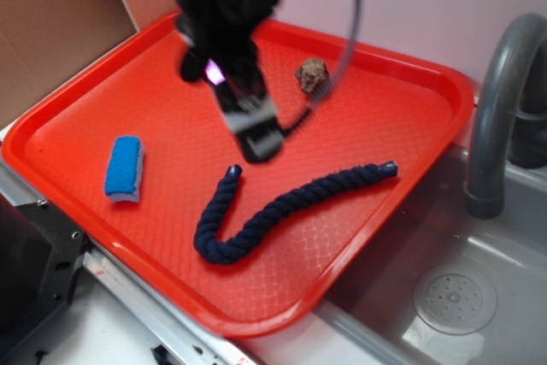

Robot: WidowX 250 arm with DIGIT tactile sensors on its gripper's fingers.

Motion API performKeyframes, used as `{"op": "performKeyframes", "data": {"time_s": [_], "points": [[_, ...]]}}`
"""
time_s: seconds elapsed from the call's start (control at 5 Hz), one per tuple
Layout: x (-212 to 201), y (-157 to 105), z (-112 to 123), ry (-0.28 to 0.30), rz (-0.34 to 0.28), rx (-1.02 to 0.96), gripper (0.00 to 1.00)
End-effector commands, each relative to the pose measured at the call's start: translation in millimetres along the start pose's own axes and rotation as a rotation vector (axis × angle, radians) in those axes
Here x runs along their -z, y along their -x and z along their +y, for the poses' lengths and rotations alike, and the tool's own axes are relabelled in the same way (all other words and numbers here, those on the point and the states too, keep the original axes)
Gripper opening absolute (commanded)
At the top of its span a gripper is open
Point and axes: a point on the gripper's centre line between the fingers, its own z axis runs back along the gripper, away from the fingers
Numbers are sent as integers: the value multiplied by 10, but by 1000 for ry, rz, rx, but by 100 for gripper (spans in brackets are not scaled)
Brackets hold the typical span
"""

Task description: Grab the blue rope.

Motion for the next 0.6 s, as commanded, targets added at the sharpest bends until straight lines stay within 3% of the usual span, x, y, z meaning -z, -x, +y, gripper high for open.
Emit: {"op": "performKeyframes", "data": {"time_s": [0.0,0.4], "points": [[448,-91,-63,4,82,74,100],[769,-192,-43,47,155,114,100]]}}
